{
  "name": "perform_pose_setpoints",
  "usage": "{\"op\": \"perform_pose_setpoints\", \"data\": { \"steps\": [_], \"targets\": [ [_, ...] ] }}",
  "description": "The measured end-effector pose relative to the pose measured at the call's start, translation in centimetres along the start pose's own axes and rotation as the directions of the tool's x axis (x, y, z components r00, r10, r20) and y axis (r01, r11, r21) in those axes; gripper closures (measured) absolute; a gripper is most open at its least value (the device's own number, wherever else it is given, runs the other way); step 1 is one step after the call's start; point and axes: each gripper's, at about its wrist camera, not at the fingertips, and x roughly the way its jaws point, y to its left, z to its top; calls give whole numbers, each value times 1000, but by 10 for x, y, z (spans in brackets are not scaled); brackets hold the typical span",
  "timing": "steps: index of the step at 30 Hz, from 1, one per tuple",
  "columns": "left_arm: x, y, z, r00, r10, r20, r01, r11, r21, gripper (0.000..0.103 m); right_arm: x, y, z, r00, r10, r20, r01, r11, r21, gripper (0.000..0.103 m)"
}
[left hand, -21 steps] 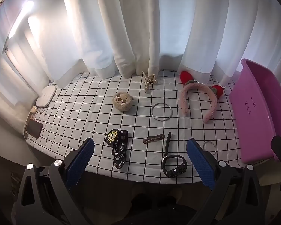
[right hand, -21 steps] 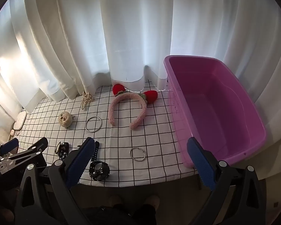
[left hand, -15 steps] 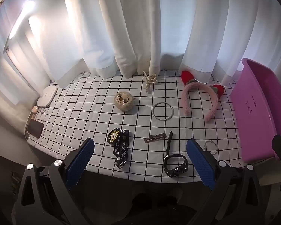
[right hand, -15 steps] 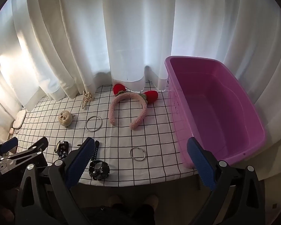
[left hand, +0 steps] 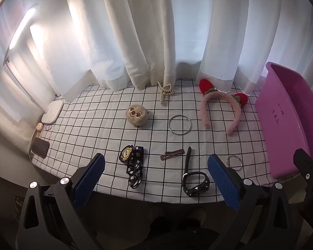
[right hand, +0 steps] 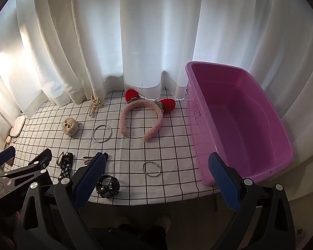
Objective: Organize jewelry
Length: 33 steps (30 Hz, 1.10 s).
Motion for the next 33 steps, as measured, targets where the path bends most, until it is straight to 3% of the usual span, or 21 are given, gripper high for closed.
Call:
{"op": "perform_pose_setpoints", "data": {
  "steps": [33],
  "targets": [
    [-4, -2, -5, 1000, -15, 9, 15, 1000, 11, 6, 2, 17, -7, 1000, -11, 0, 11, 1000, -25, 9]
  ]
}}
